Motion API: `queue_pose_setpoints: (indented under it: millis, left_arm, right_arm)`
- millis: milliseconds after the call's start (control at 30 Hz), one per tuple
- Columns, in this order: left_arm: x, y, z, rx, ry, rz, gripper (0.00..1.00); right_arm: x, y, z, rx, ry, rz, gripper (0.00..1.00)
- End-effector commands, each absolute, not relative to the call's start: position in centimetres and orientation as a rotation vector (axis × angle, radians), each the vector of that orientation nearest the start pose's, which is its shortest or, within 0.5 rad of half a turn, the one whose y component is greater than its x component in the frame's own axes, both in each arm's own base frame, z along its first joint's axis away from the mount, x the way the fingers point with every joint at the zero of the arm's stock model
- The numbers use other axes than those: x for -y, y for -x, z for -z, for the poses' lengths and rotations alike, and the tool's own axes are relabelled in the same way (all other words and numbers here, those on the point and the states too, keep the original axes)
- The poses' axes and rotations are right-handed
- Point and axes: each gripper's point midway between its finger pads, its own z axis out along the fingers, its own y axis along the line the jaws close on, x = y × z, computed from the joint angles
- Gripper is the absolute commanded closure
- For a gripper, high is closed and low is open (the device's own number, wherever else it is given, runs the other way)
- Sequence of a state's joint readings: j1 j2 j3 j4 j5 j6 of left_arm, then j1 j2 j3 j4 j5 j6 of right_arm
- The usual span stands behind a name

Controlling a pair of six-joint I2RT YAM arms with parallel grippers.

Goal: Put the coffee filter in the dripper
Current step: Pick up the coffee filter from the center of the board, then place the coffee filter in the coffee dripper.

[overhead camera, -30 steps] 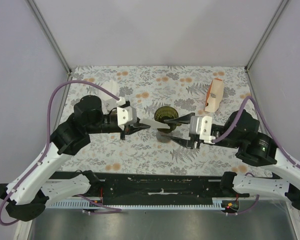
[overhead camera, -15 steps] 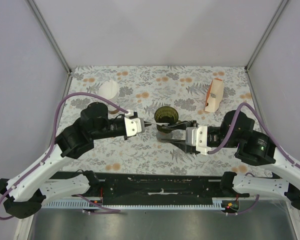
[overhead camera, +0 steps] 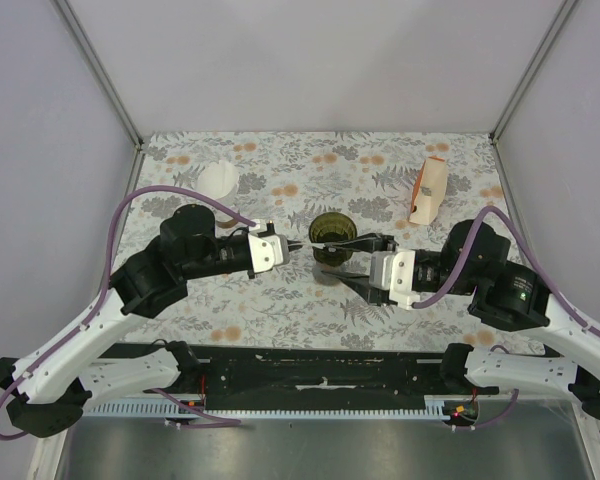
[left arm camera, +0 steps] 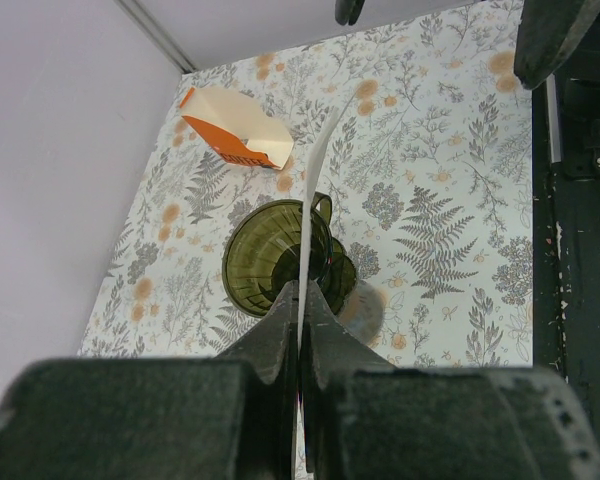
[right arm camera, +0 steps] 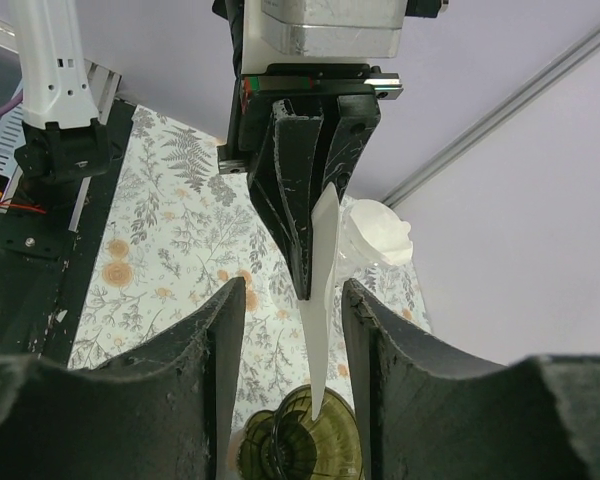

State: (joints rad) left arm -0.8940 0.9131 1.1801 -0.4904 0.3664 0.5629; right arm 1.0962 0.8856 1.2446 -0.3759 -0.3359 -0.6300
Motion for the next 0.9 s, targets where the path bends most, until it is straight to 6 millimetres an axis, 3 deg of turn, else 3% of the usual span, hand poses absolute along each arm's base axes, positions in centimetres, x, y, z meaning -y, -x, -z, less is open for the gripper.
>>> queue_pose_setpoints:
  millis: [0, 700, 867]
  left_arm:
    - [26.9, -16.2, -37.5, -1.094, -1.360, 0.546, 0.98]
    - [26.8, -16.2, -37.4, -1.099, -1.354, 0.544, 0.98]
    - [26.7, -16.2, -37.5, -1.094, -1.353, 0.537, 0.98]
  right_arm:
    - [-29.0, -11.1, -44.7, -0.780, 1.336, -0.614, 0.51]
    - [-29.8, -11.6, -43.2, -0.806, 1.374, -0.609, 0.65]
    - [-30.4, -12.6, -42.5, -0.830, 1.383, -0.572, 0.66]
